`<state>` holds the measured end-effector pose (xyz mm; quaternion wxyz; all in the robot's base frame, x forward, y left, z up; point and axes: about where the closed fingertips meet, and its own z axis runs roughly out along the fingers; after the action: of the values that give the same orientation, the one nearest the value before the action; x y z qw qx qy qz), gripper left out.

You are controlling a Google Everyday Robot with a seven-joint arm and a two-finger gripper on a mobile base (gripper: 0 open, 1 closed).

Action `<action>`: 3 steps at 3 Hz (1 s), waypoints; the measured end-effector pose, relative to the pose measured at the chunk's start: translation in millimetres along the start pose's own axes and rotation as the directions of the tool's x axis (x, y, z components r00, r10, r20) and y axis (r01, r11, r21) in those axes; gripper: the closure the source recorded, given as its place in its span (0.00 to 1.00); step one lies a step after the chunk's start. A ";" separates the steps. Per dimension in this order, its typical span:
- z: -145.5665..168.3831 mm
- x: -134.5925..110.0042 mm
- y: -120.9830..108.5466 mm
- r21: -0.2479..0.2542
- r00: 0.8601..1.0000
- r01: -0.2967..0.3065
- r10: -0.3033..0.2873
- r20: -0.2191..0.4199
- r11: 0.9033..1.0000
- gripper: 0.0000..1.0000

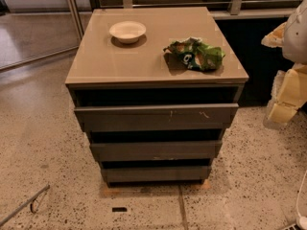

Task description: Open top drawer

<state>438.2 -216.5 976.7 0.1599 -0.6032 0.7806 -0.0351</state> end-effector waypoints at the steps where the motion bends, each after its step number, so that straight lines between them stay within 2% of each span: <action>1: 0.0 0.0 0.0 0.000 1.000 0.000 0.000 0.000 1.000 0.00; 2: 9.5 -1.2 -1.2 0.026 1.000 0.011 -0.012 0.022 1.000 0.00; 3: 38.2 -12.0 1.9 0.060 0.997 0.047 -0.051 0.065 0.997 0.00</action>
Offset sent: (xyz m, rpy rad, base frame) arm 0.0120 0.0042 -0.0281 0.0319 -0.0676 0.0301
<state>450.2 -199.3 942.5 0.2025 -0.6182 0.7583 -0.0419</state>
